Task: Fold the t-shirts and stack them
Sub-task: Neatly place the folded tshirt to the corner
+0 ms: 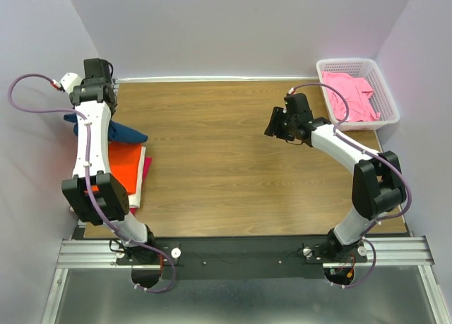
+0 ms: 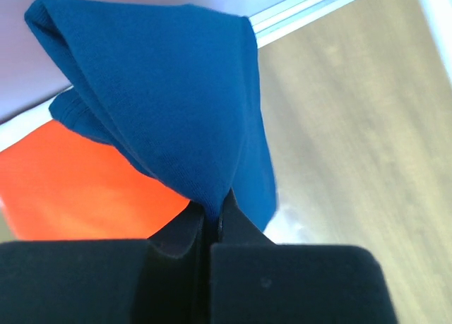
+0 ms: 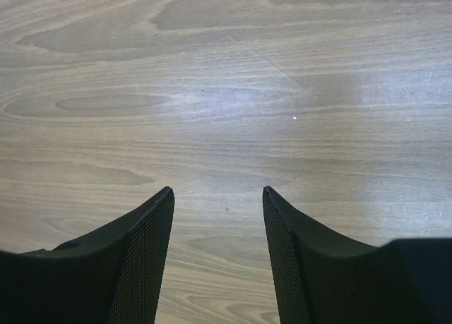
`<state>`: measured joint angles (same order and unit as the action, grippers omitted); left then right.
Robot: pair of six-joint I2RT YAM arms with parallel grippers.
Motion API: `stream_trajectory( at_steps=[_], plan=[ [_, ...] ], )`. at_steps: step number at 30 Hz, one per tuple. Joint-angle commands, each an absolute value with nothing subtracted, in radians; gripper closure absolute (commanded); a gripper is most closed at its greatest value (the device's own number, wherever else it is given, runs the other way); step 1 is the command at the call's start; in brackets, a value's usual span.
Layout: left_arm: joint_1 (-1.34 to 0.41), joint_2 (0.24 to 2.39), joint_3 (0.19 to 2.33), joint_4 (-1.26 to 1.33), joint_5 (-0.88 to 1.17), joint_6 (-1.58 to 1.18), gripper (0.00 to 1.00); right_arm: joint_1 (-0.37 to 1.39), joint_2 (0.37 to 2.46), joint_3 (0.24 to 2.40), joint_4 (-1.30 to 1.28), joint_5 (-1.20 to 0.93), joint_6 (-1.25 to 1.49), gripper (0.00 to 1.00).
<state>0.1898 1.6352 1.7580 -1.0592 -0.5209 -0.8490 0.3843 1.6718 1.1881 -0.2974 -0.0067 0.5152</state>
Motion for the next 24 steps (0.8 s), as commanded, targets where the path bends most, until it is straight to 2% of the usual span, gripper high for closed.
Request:
stream_trajectory(
  at_steps=[1, 13, 14, 15, 17, 18, 19, 21, 22, 24],
  plan=[
    [0.207, 1.522, 1.683, -1.055, -0.592, -0.844, 1.0, 0.397, 1.641, 1.213, -0.336, -0.018, 0.506, 0.4],
    [0.279, 1.257, 1.251, -0.991, -0.658, -0.876, 1.0, 0.437, 1.66, 1.21, -0.353, -0.025, 0.497, 0.4],
    [0.285, 1.243, 1.224, -0.986, -0.66, -0.876, 0.96, 0.442, 1.658, 1.209, -0.353, -0.023, 0.495, 0.4],
    [0.294, 1.23, 1.2, -0.986, -0.658, -0.88, 0.86, 0.445, 1.658, 1.207, -0.353, -0.023, 0.492, 0.4],
    [0.295, 1.185, 1.126, -0.954, -0.637, -0.852, 0.54, 0.448, 1.66, 1.201, -0.353, -0.02, 0.494, 0.4],
    [0.296, 1.163, 1.105, -0.927, -0.623, -0.832, 0.3, 0.449, 1.661, 1.2, -0.353, -0.021, 0.494, 0.4],
    [0.296, 1.12, 1.074, -0.89, -0.598, -0.818, 0.22, 0.451, 1.663, 1.198, -0.353, -0.023, 0.492, 0.4],
    [0.295, 1.085, 1.062, -0.859, -0.565, -0.773, 0.15, 0.456, 1.666, 1.197, -0.354, -0.02, 0.494, 0.4],
    [0.295, 1.066, 1.058, -0.835, -0.543, -0.749, 0.07, 0.457, 1.666, 1.195, -0.353, -0.02, 0.494, 0.4],
    [0.295, 1.025, 1.066, -0.778, -0.482, -0.709, 0.03, 0.46, 1.669, 1.193, -0.353, -0.021, 0.495, 0.4]
  ],
)
